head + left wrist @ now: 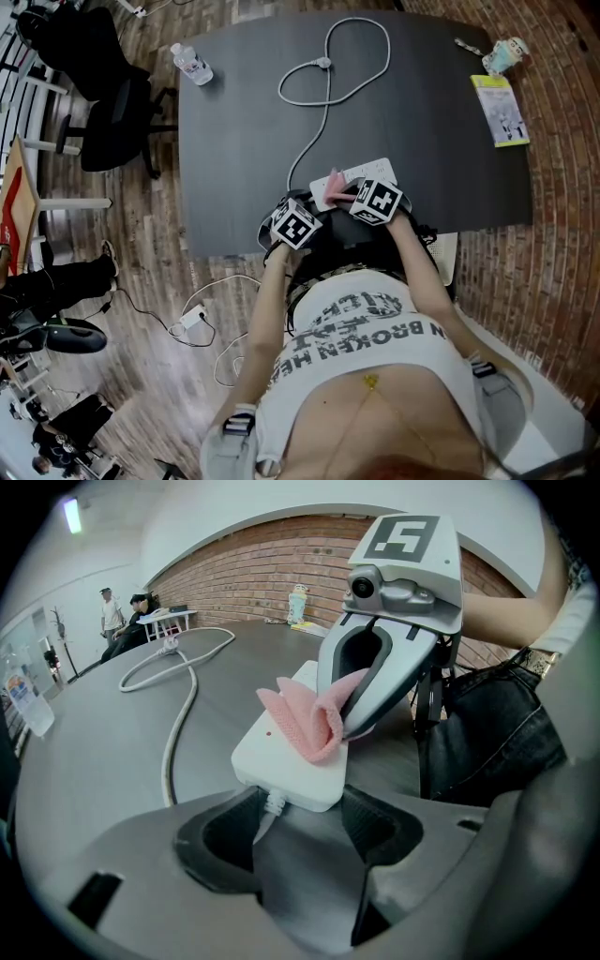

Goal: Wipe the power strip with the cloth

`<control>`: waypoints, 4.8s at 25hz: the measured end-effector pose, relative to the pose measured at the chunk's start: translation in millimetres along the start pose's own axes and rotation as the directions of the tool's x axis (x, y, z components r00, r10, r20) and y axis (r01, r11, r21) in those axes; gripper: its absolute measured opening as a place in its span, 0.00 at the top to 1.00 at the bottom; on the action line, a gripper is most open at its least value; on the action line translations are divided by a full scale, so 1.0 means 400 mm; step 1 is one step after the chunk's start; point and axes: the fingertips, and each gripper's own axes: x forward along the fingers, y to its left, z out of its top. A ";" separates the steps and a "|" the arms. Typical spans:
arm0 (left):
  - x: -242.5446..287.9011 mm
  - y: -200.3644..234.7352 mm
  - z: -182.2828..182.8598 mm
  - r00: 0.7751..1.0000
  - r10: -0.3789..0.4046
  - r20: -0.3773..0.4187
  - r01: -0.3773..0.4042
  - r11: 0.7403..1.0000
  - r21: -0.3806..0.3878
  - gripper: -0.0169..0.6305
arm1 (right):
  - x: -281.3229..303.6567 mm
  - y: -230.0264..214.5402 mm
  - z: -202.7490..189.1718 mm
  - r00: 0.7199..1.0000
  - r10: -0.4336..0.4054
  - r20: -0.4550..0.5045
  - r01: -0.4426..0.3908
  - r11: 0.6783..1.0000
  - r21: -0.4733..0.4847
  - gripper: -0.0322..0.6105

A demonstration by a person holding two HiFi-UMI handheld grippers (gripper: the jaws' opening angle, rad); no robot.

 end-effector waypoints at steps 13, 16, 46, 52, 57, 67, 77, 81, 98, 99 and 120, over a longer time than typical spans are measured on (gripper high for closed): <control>0.000 0.007 -0.004 1.000 -0.001 0.004 0.001 1.000 0.001 0.57 | -0.036 -0.042 -0.029 0.999 -0.034 -0.030 0.035 0.999 0.036 0.93; -0.001 0.008 -0.003 1.000 -0.005 0.004 0.005 1.000 0.001 0.57 | -0.046 -0.054 -0.039 0.998 -0.044 -0.047 0.046 0.998 0.040 0.93; -0.002 -0.001 0.000 1.000 -0.012 -0.001 0.012 1.000 0.006 0.57 | -0.153 -0.145 -0.152 0.990 -0.128 -0.062 0.135 0.980 0.144 0.93; -0.004 -0.006 0.003 1.000 -0.018 0.001 0.018 1.000 0.007 0.57 | -0.173 -0.160 -0.172 0.987 -0.150 -0.063 0.158 0.974 0.163 0.93; 0.000 -0.004 0.004 1.000 -0.020 -0.006 0.020 1.000 0.007 0.57 | -0.194 -0.184 -0.195 0.984 -0.171 -0.059 0.179 0.964 0.198 0.92; 0.001 0.003 -0.001 1.000 -0.003 -0.002 0.003 1.000 0.002 0.57 | -0.225 -0.203 -0.224 0.971 -0.224 -0.085 0.238 0.942 0.236 0.93; 0.000 0.001 0.001 1.000 -0.008 -0.001 0.008 1.000 0.005 0.57 | -0.224 -0.205 -0.224 0.972 -0.221 -0.079 0.235 0.935 0.266 0.92; -0.001 0.001 0.001 1.000 -0.009 -0.005 0.009 1.000 0.003 0.57 | -0.225 -0.207 -0.223 0.968 -0.232 -0.092 0.248 0.933 0.261 0.92; 0.007 0.007 -0.001 1.000 0.009 0.000 -0.009 1.000 0.004 0.57 | -0.221 -0.209 -0.225 0.961 -0.256 -0.105 0.274 0.932 0.239 0.92; 0.006 0.004 -0.003 1.000 0.011 -0.002 -0.011 1.000 0.003 0.57 | -0.222 -0.206 -0.226 0.960 -0.260 -0.101 0.278 0.931 0.238 0.92; -0.173 -0.048 0.211 0.949 0.069 0.309 -0.046 0.996 -0.081 0.66 | -0.298 -0.093 -0.022 0.925 -0.271 0.267 0.283 0.959 -0.005 0.92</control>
